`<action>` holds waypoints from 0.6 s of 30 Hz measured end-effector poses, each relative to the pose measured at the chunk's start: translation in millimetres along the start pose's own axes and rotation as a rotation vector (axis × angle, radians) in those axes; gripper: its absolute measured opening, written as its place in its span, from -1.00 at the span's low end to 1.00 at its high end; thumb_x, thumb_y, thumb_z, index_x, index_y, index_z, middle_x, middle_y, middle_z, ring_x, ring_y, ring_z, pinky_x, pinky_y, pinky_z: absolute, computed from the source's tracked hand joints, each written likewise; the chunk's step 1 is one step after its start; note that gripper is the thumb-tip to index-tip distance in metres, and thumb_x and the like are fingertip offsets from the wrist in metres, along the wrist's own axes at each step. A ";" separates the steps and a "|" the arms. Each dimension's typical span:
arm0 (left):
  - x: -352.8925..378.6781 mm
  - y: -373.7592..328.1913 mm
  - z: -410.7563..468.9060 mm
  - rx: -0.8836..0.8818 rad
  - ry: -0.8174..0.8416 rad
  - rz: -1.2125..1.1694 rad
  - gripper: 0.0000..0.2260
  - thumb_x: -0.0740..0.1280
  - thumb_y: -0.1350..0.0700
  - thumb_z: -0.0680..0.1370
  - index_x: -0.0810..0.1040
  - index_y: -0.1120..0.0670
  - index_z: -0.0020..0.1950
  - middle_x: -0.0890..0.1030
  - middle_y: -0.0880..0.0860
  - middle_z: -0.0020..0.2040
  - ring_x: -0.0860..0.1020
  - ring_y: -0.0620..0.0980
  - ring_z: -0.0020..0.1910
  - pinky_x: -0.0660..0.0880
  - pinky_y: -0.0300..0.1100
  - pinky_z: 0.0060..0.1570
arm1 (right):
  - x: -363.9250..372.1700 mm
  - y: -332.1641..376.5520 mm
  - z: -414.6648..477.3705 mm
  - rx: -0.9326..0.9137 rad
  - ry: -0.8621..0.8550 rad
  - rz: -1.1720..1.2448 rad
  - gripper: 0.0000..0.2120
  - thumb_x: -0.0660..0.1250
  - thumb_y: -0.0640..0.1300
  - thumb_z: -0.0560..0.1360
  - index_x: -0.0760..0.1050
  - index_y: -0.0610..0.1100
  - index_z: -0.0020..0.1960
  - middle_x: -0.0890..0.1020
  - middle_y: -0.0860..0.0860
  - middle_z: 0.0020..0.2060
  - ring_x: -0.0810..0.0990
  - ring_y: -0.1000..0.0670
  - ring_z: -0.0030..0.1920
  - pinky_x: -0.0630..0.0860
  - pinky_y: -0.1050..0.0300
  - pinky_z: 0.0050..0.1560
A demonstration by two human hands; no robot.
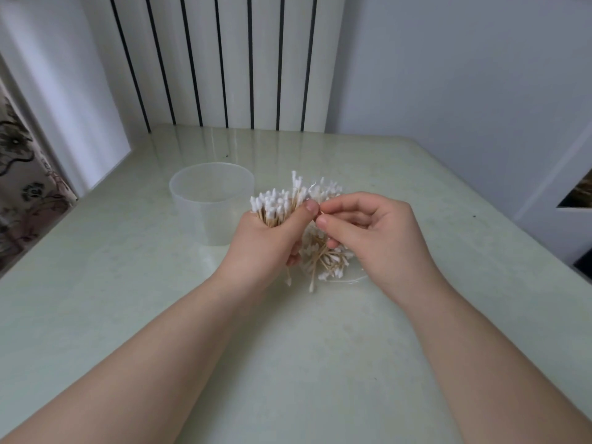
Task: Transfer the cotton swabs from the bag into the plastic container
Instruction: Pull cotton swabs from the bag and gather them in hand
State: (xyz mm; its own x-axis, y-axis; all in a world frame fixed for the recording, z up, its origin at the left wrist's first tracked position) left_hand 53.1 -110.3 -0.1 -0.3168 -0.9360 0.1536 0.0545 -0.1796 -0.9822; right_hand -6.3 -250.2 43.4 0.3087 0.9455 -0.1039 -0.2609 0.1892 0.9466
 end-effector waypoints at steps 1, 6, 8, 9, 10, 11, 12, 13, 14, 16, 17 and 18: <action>-1.5 0.4 0.7 -0.008 -0.012 -0.011 -0.76 0.45 0.03 0.58 0.53 0.03 -0.25 0.34 0.05 -0.38 0.32 -0.01 -0.42 0.32 -0.17 -0.42 | 3.2 0.1 -0.2 -0.012 0.030 -0.006 -0.79 0.49 -0.37 0.43 0.68 -0.07 -0.09 0.72 -0.04 -0.29 0.65 0.07 -0.30 0.57 0.23 -0.23; 4.9 -3.2 2.0 0.026 0.072 -0.005 -0.78 0.41 0.02 0.60 0.57 0.03 -0.23 0.41 0.03 -0.37 0.38 -0.06 -0.41 0.34 -0.20 -0.42 | 8.1 -0.5 -0.6 -0.030 0.071 0.000 -0.75 0.49 -0.41 0.41 0.67 -0.07 -0.10 0.71 -0.05 -0.27 0.68 0.02 -0.23 0.63 0.13 -0.19; 12.5 -7.3 -2.1 0.048 0.136 -0.003 -0.81 0.42 0.02 0.58 0.60 0.06 -0.19 0.42 0.04 -0.35 0.39 -0.08 -0.40 0.35 -0.22 -0.42 | 5.2 -1.0 -1.0 -0.018 0.049 0.002 -0.80 0.51 -0.41 0.40 0.62 -0.13 -0.15 0.69 -0.16 -0.29 0.69 -0.11 -0.26 0.66 -0.01 -0.15; 14.3 -7.4 -3.5 0.046 0.145 -0.010 -0.80 0.41 0.04 0.60 0.60 0.05 -0.22 0.43 0.03 -0.36 0.41 -0.08 -0.40 0.35 -0.22 -0.41 | 4.7 -1.6 -1.5 -0.015 0.045 -0.003 -0.79 0.52 -0.40 0.39 0.58 -0.14 -0.16 0.67 -0.22 -0.27 0.70 -0.21 -0.24 0.67 -0.11 -0.10; 14.4 -6.6 -4.0 0.041 0.137 -0.013 -0.76 0.39 0.06 0.62 0.61 0.02 -0.26 0.45 0.03 -0.36 0.42 -0.07 -0.39 0.36 -0.20 -0.40 | 5.6 -1.7 -2.4 -0.012 0.048 -0.007 -0.78 0.53 -0.39 0.39 0.55 -0.15 -0.16 0.66 -0.26 -0.24 0.69 -0.29 -0.21 0.65 -0.17 -0.06; 13.1 -5.6 -3.6 0.035 0.119 -0.011 -0.73 0.38 0.04 0.63 0.61 0.01 -0.28 0.48 0.05 -0.35 0.45 -0.04 -0.37 0.38 -0.17 -0.37 | 7.5 -1.8 -3.0 -0.007 0.061 -0.015 -0.77 0.54 -0.38 0.38 0.53 -0.15 -0.17 0.65 -0.27 -0.24 0.68 -0.32 -0.20 0.64 -0.20 -0.05; 12.0 -5.3 -2.9 0.030 0.098 -0.017 -0.73 0.38 0.00 0.62 0.63 0.01 -0.28 0.51 0.09 -0.31 0.48 0.01 -0.34 0.41 -0.15 -0.33 | 10.5 -1.9 -4.1 0.002 0.081 -0.032 -0.76 0.55 -0.36 0.37 0.52 -0.15 -0.17 0.65 -0.26 -0.25 0.68 -0.30 -0.23 0.64 -0.18 -0.08; 9.7 -6.1 -2.2 0.026 0.068 -0.034 -0.74 0.37 -0.04 0.60 0.64 0.01 -0.26 0.54 0.14 -0.26 0.51 0.06 -0.30 0.44 -0.11 -0.29 | 14.0 -2.7 -5.5 0.008 0.106 -0.077 -0.76 0.57 -0.33 0.36 0.51 -0.15 -0.18 0.66 -0.21 -0.28 0.68 -0.23 -0.29 0.64 -0.11 -0.13; 6.5 -7.1 -1.8 0.019 0.029 -0.067 -0.74 0.36 -0.05 0.60 0.64 0.02 -0.24 0.55 0.16 -0.23 0.52 0.09 -0.28 0.46 -0.10 -0.27 | 16.8 -3.3 -7.4 0.011 0.129 -0.159 -0.76 0.60 -0.28 0.35 0.53 -0.14 -0.20 0.66 -0.12 -0.35 0.65 -0.11 -0.35 0.62 0.00 -0.20; -0.3 -8.2 -0.4 -0.005 -0.042 -0.164 -0.74 0.31 0.01 0.66 0.59 0.01 -0.21 0.55 0.06 -0.26 0.47 -0.02 -0.35 0.42 -0.18 -0.37 | 21.4 -5.4 -10.4 0.008 0.176 -0.357 -0.78 0.63 -0.17 0.31 0.58 -0.10 -0.24 0.60 0.06 -0.47 0.54 0.10 -0.44 0.50 0.26 -0.35; -1.3 -8.6 -0.4 -0.026 -0.054 -0.220 -0.76 0.29 0.04 0.68 0.54 0.01 -0.18 0.54 0.00 -0.29 0.43 -0.07 -0.39 0.38 -0.24 -0.42 | 23.9 -7.6 -11.9 0.008 0.204 -0.435 -0.81 0.63 -0.13 0.32 0.61 -0.08 -0.24 0.58 0.11 -0.50 0.50 0.15 -0.47 0.44 0.32 -0.38; -0.6 -8.9 -0.7 -0.047 -0.050 -0.277 -0.77 0.27 0.06 0.68 0.51 0.02 -0.17 0.52 -0.03 -0.31 0.41 -0.10 -0.42 0.36 -0.27 -0.45 | 26.3 -8.1 -12.8 -0.005 0.234 -0.508 -0.85 0.61 -0.10 0.34 0.64 -0.07 -0.24 0.57 0.16 -0.52 0.49 0.17 -0.49 0.40 0.36 -0.40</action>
State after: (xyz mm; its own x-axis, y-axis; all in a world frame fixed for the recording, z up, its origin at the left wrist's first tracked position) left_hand 52.1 -107.9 8.5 -0.2666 -0.8673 0.4204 -0.0718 -0.4172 -0.9060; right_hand -7.8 -223.6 29.1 0.1862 0.7686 -0.6121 -0.1370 0.6372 0.7584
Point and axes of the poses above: each hand's wrist, its own z-axis towards the middle knuckle, its own x-axis out of the palm, y = z × x, the point moved 9 cm from there along z, towards the middle knuckle
